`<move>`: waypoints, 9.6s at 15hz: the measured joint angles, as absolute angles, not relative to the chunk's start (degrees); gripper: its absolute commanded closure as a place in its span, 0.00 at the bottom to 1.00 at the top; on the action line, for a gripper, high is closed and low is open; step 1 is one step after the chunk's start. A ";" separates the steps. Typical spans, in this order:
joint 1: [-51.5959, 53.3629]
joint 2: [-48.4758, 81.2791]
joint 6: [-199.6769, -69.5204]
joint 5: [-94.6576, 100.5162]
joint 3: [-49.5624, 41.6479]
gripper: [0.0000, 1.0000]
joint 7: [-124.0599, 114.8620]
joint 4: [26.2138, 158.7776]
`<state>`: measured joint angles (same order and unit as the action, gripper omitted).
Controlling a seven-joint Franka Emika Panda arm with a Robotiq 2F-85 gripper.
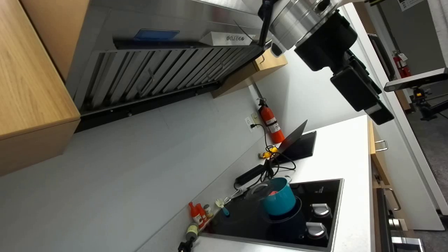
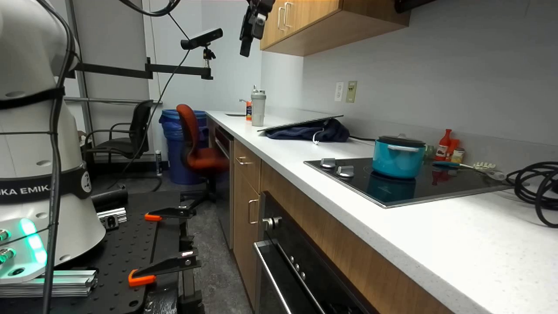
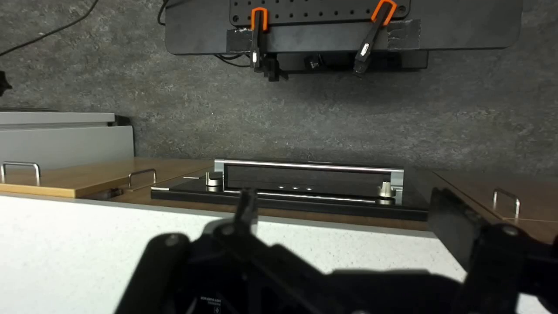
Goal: Uncover the pot and put the lid on the counter
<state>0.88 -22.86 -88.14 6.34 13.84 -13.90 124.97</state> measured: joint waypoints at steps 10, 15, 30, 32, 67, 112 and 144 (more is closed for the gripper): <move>0.88 -22.86 -88.14 6.34 13.84 0.00 -13.90 124.97; 1.21 -22.82 -88.14 6.34 13.51 0.00 -13.90 124.97; 2.84 -20.45 -89.19 6.21 12.55 0.00 -13.71 129.80; 2.84 -19.99 -90.68 5.95 12.09 0.00 -13.80 130.87; -0.31 -18.54 -128.07 21.36 11.39 0.00 -37.99 142.97; -3.59 23.26 -163.83 44.72 0.62 0.58 -35.93 108.75; 6.34 24.96 -165.86 49.18 3.66 0.97 -35.85 108.85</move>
<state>6.34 24.96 -165.86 49.18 3.66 -35.85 108.85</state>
